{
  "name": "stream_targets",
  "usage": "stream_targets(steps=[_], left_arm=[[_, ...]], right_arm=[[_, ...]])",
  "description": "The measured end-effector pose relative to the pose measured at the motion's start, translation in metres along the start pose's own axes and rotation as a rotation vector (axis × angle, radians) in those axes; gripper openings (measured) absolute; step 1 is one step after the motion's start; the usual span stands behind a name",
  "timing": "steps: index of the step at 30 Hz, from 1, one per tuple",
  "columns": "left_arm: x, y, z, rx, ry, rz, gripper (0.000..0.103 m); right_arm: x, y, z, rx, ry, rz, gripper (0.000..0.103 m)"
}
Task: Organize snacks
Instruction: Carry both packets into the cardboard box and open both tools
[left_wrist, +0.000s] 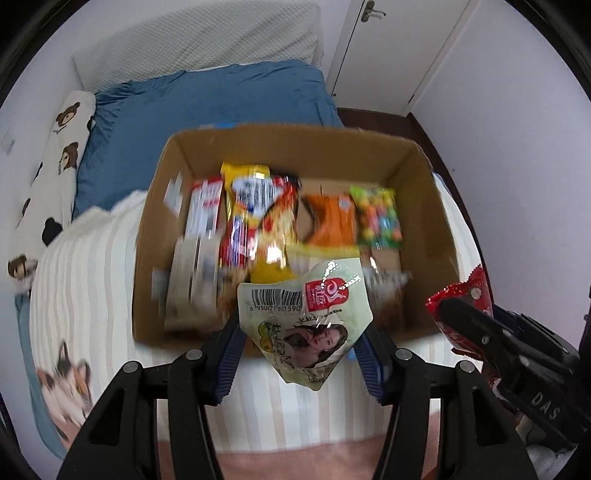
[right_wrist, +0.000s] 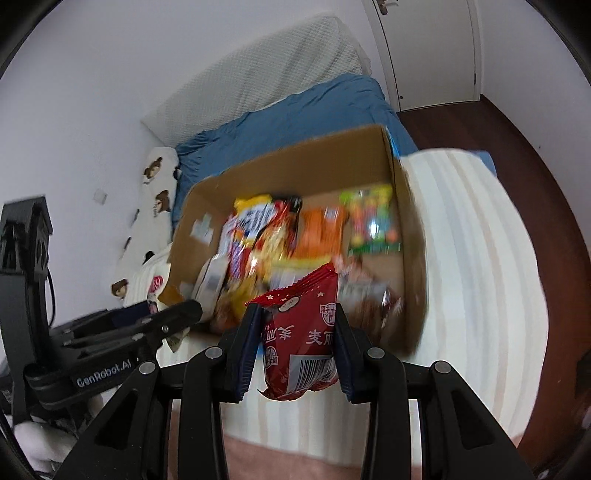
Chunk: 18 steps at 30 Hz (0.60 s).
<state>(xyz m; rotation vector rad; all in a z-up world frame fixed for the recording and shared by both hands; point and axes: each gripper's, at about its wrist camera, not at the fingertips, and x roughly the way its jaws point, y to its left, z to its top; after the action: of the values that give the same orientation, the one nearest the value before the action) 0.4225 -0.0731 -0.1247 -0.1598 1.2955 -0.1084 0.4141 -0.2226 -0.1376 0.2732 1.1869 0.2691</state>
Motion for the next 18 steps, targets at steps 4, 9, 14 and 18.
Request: stream_targets(steps=[4, 9, 14, 18], left_arm=[[0.041, 0.006, 0.046, -0.006, 0.094, -0.015, 0.053], [0.1, 0.014, 0.077, -0.038, 0.239, -0.06, 0.054], [0.132, 0.018, 0.086, -0.074, 0.349, -0.094, 0.055], [0.134, 0.03, 0.085, -0.083, 0.331, -0.06, 0.08]], right_arm=[[0.032, -0.007, 0.038, -0.005, 0.05, -0.059, 0.039], [0.076, -0.018, 0.062, -0.001, 0.127, -0.104, 0.039], [0.102, -0.028, 0.068, 0.037, 0.191, -0.119, 0.054], [0.113, -0.031, 0.068, 0.039, 0.222, -0.145, 0.086]])
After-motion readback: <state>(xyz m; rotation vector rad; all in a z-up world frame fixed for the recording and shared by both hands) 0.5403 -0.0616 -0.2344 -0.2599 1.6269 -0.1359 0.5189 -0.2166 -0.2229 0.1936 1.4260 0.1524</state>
